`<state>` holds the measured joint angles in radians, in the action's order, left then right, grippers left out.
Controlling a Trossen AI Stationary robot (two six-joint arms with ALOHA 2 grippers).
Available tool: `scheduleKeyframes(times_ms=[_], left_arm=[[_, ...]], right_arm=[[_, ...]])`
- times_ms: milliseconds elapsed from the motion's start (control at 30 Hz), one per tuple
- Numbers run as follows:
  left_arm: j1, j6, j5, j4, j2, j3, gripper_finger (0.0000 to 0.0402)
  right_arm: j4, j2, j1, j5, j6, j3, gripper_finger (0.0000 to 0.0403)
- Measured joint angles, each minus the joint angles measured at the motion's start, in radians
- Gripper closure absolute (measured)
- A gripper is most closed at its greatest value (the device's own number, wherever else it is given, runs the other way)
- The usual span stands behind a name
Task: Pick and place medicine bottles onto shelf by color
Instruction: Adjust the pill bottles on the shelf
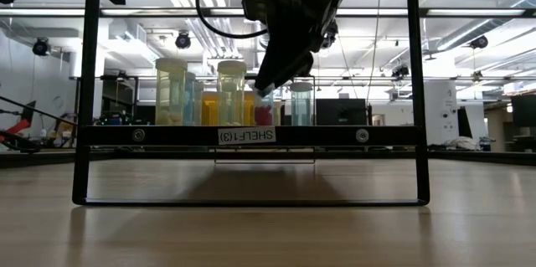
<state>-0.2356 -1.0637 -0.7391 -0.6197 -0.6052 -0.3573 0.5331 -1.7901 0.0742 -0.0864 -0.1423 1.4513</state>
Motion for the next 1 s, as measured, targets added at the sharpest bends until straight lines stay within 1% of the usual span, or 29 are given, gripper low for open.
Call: scheduleKeyframes(times_ms=[67, 167, 333, 633, 767, 867, 1000], left_arm=[[0.0, 0.0, 0.0, 0.0, 0.0, 0.0, 0.0386], [0.0, -0.007, 0.0, 0.0, -0.001, 0.0, 0.0386], [0.0, -0.016, 0.0, 0.0, -0.001, 0.001, 0.0386], [0.0, -0.016, -0.006, 0.0, 0.002, 0.003, 0.0386], [0.0, -0.016, -0.009, 0.0, 0.001, 0.003, 0.0386], [0.0, -0.016, -0.015, 0.001, 0.001, 0.004, 0.0386], [0.0, -0.017, -0.054, 0.001, 0.005, 0.004, 0.0386]], right_arm=[[0.0, 0.0, 0.0, 0.0, -0.005, 0.0, 0.0308], [0.002, 0.0, 0.002, 0.0, -0.017, 0.001, 0.0296], [0.016, 0.002, 0.008, -0.003, -0.027, 0.046, 0.0293], [0.127, 0.004, 0.011, -0.07, -0.097, 0.148, 0.0295], [0.126, 0.011, 0.013, -0.105, -0.102, 0.167, 0.0295], [0.117, 0.018, 0.015, -0.106, -0.1, 0.177, 0.0294], [0.079, 0.005, 0.028, -0.096, -0.083, 0.163, 0.0294]])
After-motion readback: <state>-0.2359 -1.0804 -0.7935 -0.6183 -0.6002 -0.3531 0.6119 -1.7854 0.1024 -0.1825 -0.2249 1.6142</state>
